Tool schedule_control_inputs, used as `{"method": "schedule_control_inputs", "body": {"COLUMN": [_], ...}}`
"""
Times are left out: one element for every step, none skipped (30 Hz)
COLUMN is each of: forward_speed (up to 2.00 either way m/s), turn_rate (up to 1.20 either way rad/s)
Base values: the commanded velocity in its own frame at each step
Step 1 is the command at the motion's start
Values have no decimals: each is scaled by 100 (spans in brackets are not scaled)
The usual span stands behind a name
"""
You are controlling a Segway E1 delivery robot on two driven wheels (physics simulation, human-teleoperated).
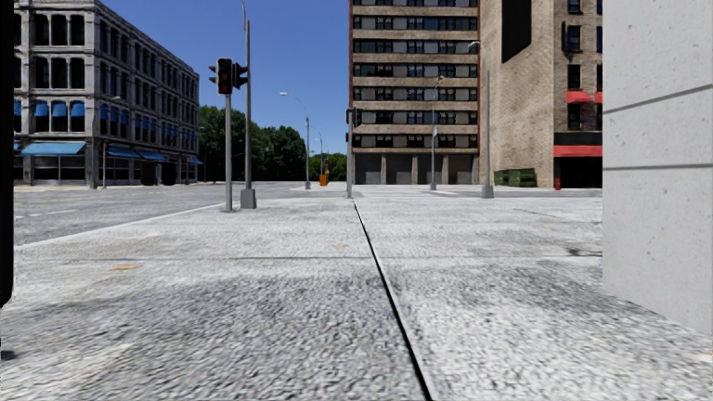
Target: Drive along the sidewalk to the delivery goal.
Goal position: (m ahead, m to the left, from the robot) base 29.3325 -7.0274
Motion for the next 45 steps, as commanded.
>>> {"method": "schedule_control_inputs", "body": {"forward_speed": [200,200,200,200,200,200,200,200,200,200,200,200,200,200,200,200,200,200,200,200,200,200,200,200,200,200,200,200,200,200,200,200,200,200,200,200,200,200,200,200,200,200,200,200,200], "turn_rate": [-21,-21,-21,-22,-23,-25,-25,-27,-28,-28,-28,-28,-29,-29,-29,-29,-29,-29,-29,-29,-29,-29,-29,-29,-29,-29,-29,-29,-29,-29,-29,-29,-29,-17,-3,0,0,0,0,0,0,0,0,0,0]}}
